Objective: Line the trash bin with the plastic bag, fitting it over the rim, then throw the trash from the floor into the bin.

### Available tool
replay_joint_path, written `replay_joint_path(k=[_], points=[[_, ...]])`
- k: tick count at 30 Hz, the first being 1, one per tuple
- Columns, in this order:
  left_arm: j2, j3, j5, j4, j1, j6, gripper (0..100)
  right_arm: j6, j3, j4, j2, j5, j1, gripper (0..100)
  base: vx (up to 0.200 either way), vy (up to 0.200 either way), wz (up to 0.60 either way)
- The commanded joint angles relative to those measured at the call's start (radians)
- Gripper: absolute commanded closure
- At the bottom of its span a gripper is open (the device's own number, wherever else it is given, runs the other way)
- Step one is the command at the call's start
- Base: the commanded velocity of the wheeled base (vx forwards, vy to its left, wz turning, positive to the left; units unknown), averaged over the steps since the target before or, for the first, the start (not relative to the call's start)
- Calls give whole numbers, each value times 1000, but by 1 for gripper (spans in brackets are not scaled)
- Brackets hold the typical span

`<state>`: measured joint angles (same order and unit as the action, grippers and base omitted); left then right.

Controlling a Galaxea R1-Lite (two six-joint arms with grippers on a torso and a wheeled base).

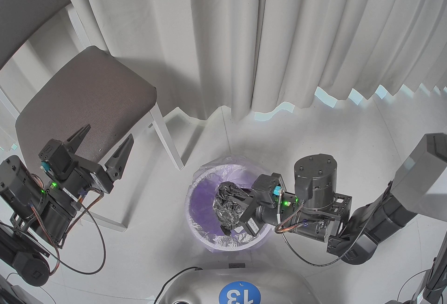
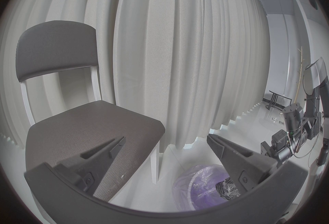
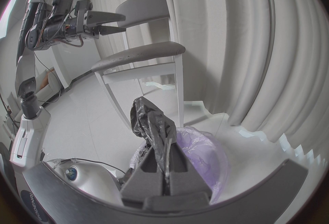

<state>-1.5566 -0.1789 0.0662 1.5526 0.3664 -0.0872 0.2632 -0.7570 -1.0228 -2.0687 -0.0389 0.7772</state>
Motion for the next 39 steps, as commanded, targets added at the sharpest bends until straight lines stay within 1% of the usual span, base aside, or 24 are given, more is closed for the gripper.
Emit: replay_joint_path(k=[1,7,13,19,21,26,27,31,35,39], points=[[-2,-2,-2,18,-18,0,0,-7,-68,-2,-102,-2,-7,100,0,0,0],[3,-13,-5,18,-37,1,0,-76,-163,24,-174,-2,-6,100,0,0,0],[1,-17,-3,18,-38,3,0,-81,-214,36,-231,-2,-10,100,0,0,0],[-3,-16,-3,18,-47,3,0,-122,-245,38,-283,-6,-55,100,0,0,0],[-3,-17,-5,18,-47,3,0,-125,-251,36,-292,-6,-65,100,0,0,0],[-11,-17,-5,18,-47,3,0,-125,-312,41,-324,-30,-127,100,0,0,0],[-13,-17,-5,18,-49,3,0,-125,-340,53,-332,-35,-147,100,0,0,0],[-11,-17,-5,18,-49,4,0,-128,-378,81,-346,-41,-182,100,0,0,0],[-11,-17,-5,18,-47,3,0,-140,-366,78,-346,-41,-182,100,0,0,0],[-14,-17,-5,18,-47,3,0,-139,-317,49,-344,-41,-141,100,0,0,0]])
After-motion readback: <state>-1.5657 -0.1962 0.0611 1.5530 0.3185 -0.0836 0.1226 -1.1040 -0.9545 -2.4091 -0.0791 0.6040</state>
